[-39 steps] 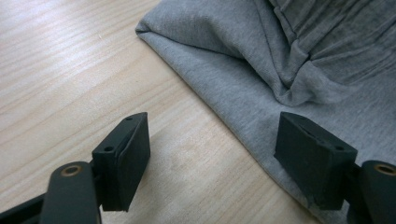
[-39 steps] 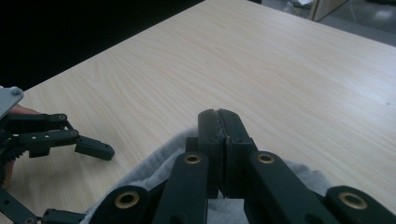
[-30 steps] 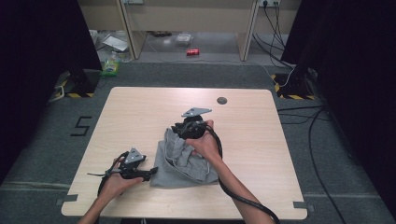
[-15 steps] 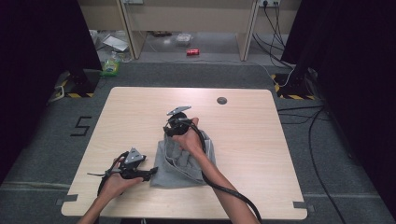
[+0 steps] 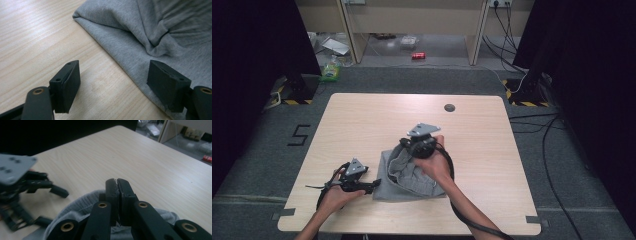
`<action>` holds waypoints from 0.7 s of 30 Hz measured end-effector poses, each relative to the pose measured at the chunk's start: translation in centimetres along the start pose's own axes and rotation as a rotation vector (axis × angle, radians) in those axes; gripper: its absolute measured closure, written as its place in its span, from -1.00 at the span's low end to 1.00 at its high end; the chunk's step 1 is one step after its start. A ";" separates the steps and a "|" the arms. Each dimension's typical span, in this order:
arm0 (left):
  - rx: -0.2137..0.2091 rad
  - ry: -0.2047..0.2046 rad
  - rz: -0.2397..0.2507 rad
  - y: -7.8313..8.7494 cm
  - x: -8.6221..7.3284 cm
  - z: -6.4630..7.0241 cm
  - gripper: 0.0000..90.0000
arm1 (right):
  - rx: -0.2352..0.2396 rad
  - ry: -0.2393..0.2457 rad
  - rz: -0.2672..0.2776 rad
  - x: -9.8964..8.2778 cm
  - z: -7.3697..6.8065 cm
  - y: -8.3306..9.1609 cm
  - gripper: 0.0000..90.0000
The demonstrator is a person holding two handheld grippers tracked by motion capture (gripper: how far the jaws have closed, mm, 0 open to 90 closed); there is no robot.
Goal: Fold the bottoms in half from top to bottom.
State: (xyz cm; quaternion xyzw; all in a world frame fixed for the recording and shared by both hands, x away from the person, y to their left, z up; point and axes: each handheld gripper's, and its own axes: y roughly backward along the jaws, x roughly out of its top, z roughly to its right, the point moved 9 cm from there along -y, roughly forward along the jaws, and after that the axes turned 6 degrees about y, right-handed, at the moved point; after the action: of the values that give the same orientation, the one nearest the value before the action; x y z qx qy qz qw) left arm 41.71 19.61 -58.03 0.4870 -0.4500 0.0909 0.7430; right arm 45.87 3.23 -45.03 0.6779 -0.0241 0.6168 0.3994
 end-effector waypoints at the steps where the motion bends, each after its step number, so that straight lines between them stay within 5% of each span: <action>1: 0.000 -0.001 0.000 0.0 0.0 0.0 -0.43 | -0.004 0.002 0.006 -0.4 -0.3 0.9 0.97; 6: 0.000 0.000 0.000 0.0 0.0 0.0 -0.43 | -0.040 0.055 0.020 -4.2 -2.5 5.4 0.98; 12: -0.001 -0.001 0.000 0.0 0.0 0.0 -0.43 | -0.040 -0.013 0.020 -8.7 -3.8 8.3 0.88; 16: -0.007 0.005 -0.018 0.0 0.1 0.0 -0.42 | -0.089 -0.038 0.025 -9.1 -2.4 8.8 0.68; 21: 0.005 0.049 0.027 0.7 1.5 -0.2 -0.37 | -0.044 -0.070 -0.044 -10.0 -2.7 7.0 0.36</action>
State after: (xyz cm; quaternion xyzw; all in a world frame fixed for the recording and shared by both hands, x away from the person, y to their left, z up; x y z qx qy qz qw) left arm 42.31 19.65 -56.51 0.4804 -0.4381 0.1136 0.7513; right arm 37.59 -4.58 -50.22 0.6903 -0.0366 0.5832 0.4267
